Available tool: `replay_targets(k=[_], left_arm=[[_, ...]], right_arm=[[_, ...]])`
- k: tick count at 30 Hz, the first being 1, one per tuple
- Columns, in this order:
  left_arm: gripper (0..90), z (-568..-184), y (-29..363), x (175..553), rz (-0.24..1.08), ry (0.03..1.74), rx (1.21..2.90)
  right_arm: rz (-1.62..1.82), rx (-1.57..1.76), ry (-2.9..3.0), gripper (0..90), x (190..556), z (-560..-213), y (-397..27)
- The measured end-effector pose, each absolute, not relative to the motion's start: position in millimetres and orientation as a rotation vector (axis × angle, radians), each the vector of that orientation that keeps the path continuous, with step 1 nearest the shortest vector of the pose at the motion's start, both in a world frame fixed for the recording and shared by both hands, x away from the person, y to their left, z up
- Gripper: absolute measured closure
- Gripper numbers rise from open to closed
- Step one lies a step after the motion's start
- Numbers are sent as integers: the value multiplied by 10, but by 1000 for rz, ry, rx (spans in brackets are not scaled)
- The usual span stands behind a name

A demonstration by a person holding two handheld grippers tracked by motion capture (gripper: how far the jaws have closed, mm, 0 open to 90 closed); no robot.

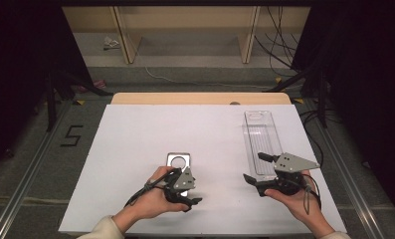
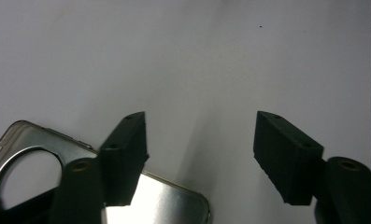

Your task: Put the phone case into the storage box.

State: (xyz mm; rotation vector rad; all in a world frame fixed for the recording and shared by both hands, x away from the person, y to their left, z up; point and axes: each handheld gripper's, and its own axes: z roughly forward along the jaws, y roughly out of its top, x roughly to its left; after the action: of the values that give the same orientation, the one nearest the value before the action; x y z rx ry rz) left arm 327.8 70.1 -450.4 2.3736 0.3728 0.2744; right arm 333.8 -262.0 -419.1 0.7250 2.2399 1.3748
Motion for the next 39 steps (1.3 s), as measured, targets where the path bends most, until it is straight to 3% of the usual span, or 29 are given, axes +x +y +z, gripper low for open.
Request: replay_targets(k=[7,18,39], left_arm=[[180,-4493,932,3275,322,339,2447],[305,-4453,1027,3305,376,163,2592],[423,-4552,858,3310,391,-39,2807]], right_arm=[[1372,722,2242,161,3338,-4193,-2611],[1376,722,2242,161,3340,-4194,-2611],[1376,730,2246,160,3346,-4203,-2601]])
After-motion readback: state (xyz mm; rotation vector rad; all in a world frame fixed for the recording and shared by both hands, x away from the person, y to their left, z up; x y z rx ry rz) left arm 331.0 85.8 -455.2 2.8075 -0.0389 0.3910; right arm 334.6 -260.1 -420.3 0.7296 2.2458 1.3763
